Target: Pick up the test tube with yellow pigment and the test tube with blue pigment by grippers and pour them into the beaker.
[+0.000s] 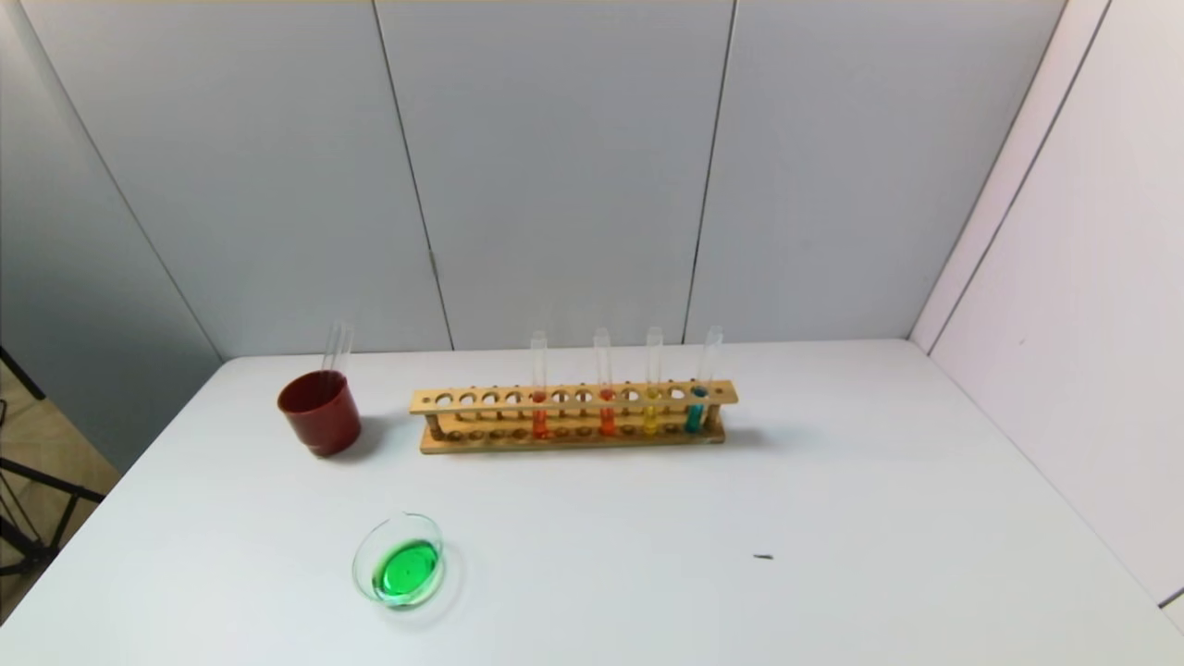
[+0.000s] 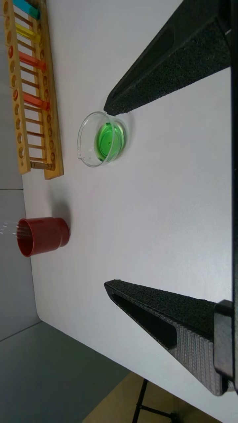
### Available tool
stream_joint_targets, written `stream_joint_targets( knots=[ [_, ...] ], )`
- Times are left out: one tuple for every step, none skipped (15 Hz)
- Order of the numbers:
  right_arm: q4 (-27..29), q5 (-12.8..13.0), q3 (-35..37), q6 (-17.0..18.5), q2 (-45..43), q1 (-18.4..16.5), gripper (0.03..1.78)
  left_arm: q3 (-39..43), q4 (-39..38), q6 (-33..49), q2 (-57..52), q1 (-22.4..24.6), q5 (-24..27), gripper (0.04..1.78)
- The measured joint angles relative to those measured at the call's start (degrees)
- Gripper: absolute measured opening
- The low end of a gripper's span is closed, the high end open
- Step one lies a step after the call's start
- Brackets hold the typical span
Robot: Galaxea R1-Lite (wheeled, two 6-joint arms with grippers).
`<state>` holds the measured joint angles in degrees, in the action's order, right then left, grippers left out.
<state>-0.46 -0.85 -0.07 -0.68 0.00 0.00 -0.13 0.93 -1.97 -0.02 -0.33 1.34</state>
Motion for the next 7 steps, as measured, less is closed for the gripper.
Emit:
stream_joint_targets(
  knots=[
    [0.0, 0.1, 0.0, 0.4, 0.0, 0.0, 1.74, 0.1, -0.2, 1.5, 0.0, 0.0, -0.5, 1.75],
    [0.0, 0.3, 0.1, 0.7, 0.0, 0.0, 1.74, 0.1, -0.3, 2.2, -0.1, 0.0, -1.3, 1.75],
    [0.1, 0.5, 0.1, 0.8, 0.0, 0.0, 1.74, 0.1, -0.3, 2.3, -0.1, 0.0, -1.4, 1.75],
    [0.1, 0.5, 0.0, 0.9, 0.0, 0.0, 1.74, 0.1, -0.3, 2.4, -0.1, 0.0, -1.4, 1.75],
    [0.1, 0.6, 0.0, 0.9, 0.0, 0.0, 1.74, 0.1, -0.3, 2.4, -0.1, 0.0, -1.4, 1.75],
    [0.1, 0.6, 0.0, 1.0, 0.0, 0.0, 1.74, 0.1, -0.3, 2.4, -0.1, 0.0, -1.4, 1.75],
    [0.1, 0.5, 0.0, 0.9, 0.0, 0.0, 1.74, 0.1, -0.3, 2.4, -0.1, 0.0, -1.4, 1.75]
  ],
)
